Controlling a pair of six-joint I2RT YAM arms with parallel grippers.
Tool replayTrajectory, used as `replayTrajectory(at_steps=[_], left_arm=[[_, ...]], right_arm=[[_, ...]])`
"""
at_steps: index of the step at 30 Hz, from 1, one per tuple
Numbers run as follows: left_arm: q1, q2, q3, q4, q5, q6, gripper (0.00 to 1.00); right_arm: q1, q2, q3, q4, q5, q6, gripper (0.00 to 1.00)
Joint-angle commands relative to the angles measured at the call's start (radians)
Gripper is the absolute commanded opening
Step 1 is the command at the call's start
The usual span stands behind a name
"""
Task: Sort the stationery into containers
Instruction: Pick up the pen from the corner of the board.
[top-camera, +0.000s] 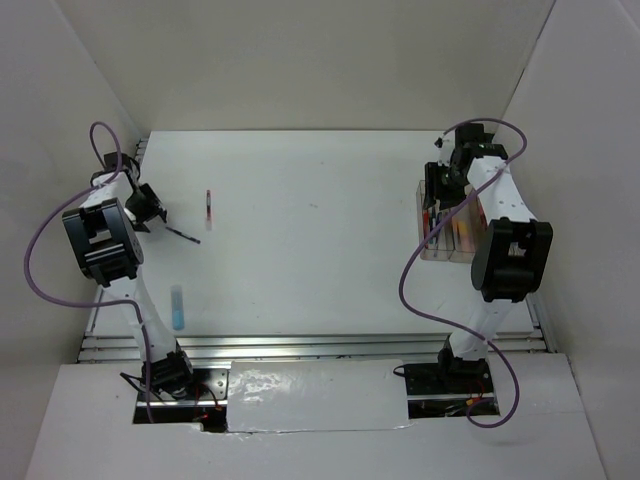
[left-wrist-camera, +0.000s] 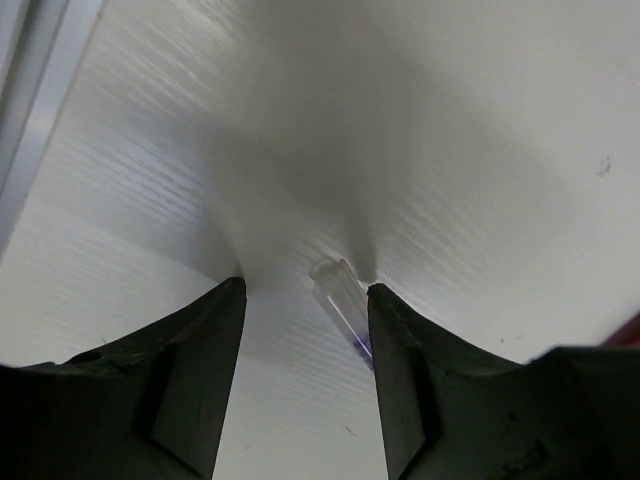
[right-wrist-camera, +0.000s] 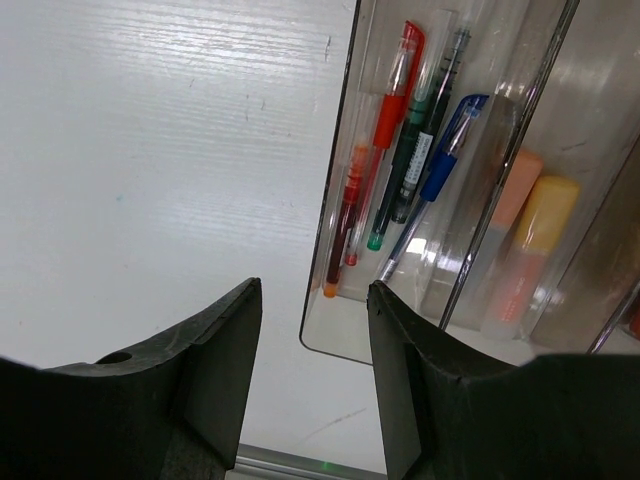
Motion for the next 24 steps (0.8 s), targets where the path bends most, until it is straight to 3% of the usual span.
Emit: replayTrajectory(at_steps=[1, 12, 20, 24], left_arm=[[-0.009, -0.034, -0.051, -0.022, 0.078, -0.037, 0.64], [-0.095, -0.049, -0.12, -0.037, 0.1, -0.109, 0.54], [-0.103, -0.023, -0.134, -0.068, 0.044, -0.072, 0.38], [-0.103, -0.04, -0.176, -0.094, 0.044, -0.031, 0.24]], right_arm=[[-0.002, -0.067, 0.048, -0.026, -0.018, -0.003, 0.54], [-0.008, -0.073, 0.041, -0.032, -0.025, -0.008, 0.54], [-0.014, -0.077, 0.045, -0.043, -0.032, -0.012, 0.54], [-0.017, -0.073, 0.052, -0.05, -0.036, -0.012, 0.54]])
